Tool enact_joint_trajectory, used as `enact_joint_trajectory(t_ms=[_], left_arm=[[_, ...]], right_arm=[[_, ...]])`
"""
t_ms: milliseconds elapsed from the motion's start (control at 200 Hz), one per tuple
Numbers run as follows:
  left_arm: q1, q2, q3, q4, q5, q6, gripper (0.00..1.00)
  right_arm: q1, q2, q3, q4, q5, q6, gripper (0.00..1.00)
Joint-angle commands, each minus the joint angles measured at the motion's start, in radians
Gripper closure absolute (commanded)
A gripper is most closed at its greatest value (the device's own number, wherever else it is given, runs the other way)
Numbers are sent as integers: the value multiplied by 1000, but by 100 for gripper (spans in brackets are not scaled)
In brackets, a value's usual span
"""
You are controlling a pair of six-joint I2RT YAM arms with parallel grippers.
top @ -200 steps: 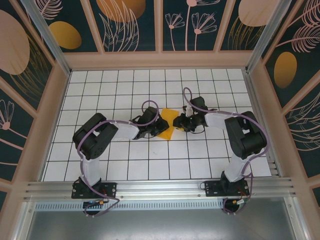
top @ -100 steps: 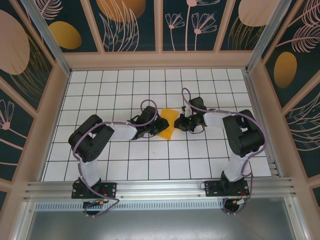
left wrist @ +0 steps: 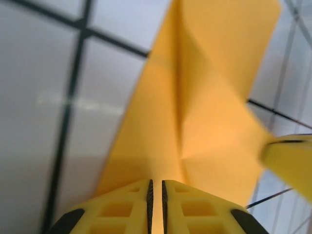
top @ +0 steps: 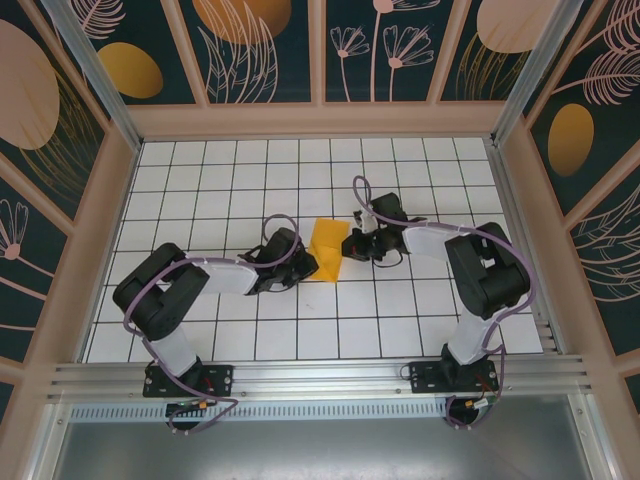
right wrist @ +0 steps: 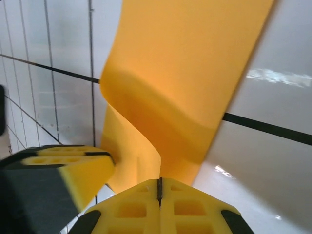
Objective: Fold a paper plane with a square sheet of paper (pick it up from the middle)
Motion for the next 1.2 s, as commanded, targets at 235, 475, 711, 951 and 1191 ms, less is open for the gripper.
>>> enact_joint_trajectory(t_ms=[235,475,711,951,1191], left_arm=[[-4,-31,-4,-95,-66,15,92],[-4,-30,0,-109,-72,26,93],[-4,-25,12,-123,-61,43,93],[-4,-17,31,-147,-44,72,93],[-4,-11,43,-154,-34,84,92]], right_arm=[[64,-36,77,-1,-55,-81,96],[78,29,108,-20,-88,-98,95],[61,97,162,-82,37,-117,95],[52,142,196,-101,90,-139,96],[52,154,198,-92,116,-126,95]])
